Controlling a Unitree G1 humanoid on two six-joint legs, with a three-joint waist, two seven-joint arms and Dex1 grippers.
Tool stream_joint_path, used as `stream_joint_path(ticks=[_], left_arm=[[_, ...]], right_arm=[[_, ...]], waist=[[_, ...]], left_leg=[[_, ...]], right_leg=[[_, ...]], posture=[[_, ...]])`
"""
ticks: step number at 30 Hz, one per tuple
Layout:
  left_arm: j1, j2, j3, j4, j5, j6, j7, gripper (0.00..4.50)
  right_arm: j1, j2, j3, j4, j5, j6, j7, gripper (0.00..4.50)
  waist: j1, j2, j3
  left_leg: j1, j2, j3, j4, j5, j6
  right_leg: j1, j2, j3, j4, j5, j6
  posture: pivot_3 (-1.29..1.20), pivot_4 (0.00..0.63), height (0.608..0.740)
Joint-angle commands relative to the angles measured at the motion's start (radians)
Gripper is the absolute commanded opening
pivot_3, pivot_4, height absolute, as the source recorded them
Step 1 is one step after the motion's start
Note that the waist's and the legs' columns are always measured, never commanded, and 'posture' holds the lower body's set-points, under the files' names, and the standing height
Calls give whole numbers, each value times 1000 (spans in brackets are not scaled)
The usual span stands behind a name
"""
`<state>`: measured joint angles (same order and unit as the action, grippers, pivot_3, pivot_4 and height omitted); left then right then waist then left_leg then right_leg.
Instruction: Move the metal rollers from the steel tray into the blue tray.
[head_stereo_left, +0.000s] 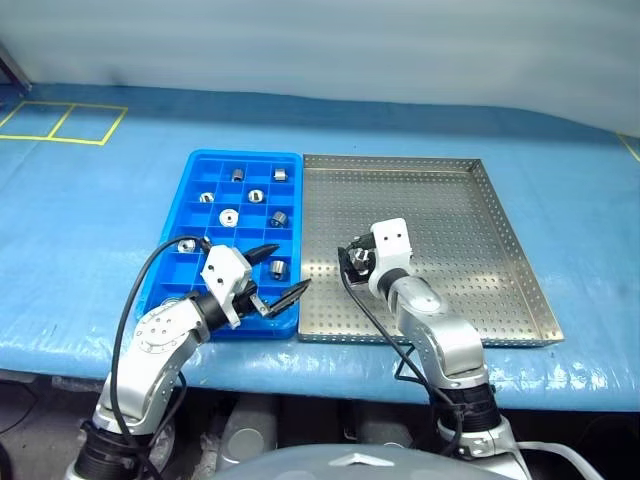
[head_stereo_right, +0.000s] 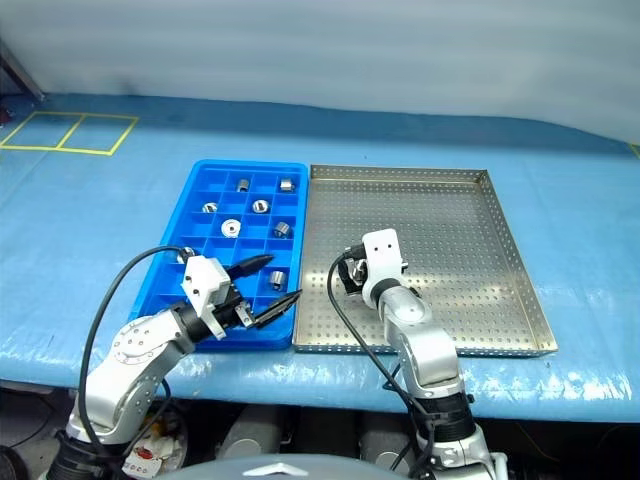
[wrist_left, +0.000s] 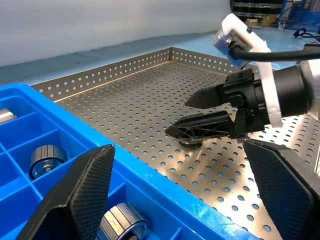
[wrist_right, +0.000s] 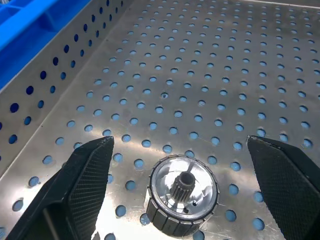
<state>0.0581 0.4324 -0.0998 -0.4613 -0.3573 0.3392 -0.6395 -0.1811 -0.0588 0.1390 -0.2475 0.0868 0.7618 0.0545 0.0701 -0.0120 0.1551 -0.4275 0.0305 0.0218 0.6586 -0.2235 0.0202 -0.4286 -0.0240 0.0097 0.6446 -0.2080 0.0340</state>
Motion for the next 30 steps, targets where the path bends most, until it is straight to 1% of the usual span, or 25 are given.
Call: stream_joint_path(ticks=[1,2,5,6,8,9,13,18,20,22,24,30], left_arm=[[4,-11,-7,-41,-9,-12,4,4500],[6,-12,-7,-42,-10,-13,6,4500],[12,-14,-9,-46,-9,-14,11,4500],[15,-15,-9,-47,-8,-14,11,4500],[19,-17,-8,-50,-6,-15,14,4500],[21,-17,-8,-51,-5,-15,17,4500],[32,-19,-2,-55,1,-20,27,4500],[54,-17,13,-61,4,-35,44,4500],[68,-20,20,-71,10,-39,62,4500],[80,-19,26,-78,12,-45,73,4500],[105,-20,35,-96,13,-47,90,4500],[190,-28,51,-156,20,-55,139,4500]], right_arm=[[3,10,-5,23,-8,-39,-2,4097],[11,11,-1,27,-10,-41,0,3875],[29,11,5,26,-11,-44,7,2938],[34,10,7,21,-10,-43,11,2543],[39,3,16,6,-13,-42,20,1891],[39,-1,20,-7,-13,-37,24,1703],[2,-18,35,-71,-15,-17,38,1708],[-131,-30,62,-93,-39,21,50,1708],[-198,-27,78,-69,-46,24,63,1708],[-235,-20,86,-50,-45,20,74,1708],[-278,0,91,-11,-33,4,91,1708],[-357,49,134,116,-38,-69,134,1708]], waist=[[0,0,0],[0,0,0],[1,0,0],[1,0,0],[1,0,0],[1,0,0],[2,0,0],[5,1,0],[9,1,0],[19,1,0],[28,1,0],[61,1,0]], left_leg=[[0,0,0,0,0,0],[0,0,0,0,0,0],[0,0,0,0,0,0],[0,0,-1,0,0,0],[1,0,-1,0,0,0],[1,0,-1,0,0,0],[1,1,-1,0,0,0],[1,1,-1,0,0,1],[1,1,-1,0,0,1],[1,1,-1,-1,0,1],[0,0,-1,-2,0,1],[0,0,-1,-3,0,1]], right_leg=[[0,0,0,0,0,0],[0,0,0,0,0,0],[0,0,0,0,0,0],[0,0,0,0,0,0],[0,0,1,0,0,0],[0,0,1,0,0,0],[0,0,1,0,0,0],[-1,0,1,1,1,0],[-1,0,0,1,1,0],[-1,0,1,1,1,0],[-1,0,1,0,0,0],[-1,0,0,-1,0,0]], posture=[[225,150,740],[225,150,740],[232,150,740],[232,150,740],[238,150,740],[238,150,740],[260,150,740],[301,150,740],[336,150,740],[336,150,740],[396,150,740],[477,150,740]])
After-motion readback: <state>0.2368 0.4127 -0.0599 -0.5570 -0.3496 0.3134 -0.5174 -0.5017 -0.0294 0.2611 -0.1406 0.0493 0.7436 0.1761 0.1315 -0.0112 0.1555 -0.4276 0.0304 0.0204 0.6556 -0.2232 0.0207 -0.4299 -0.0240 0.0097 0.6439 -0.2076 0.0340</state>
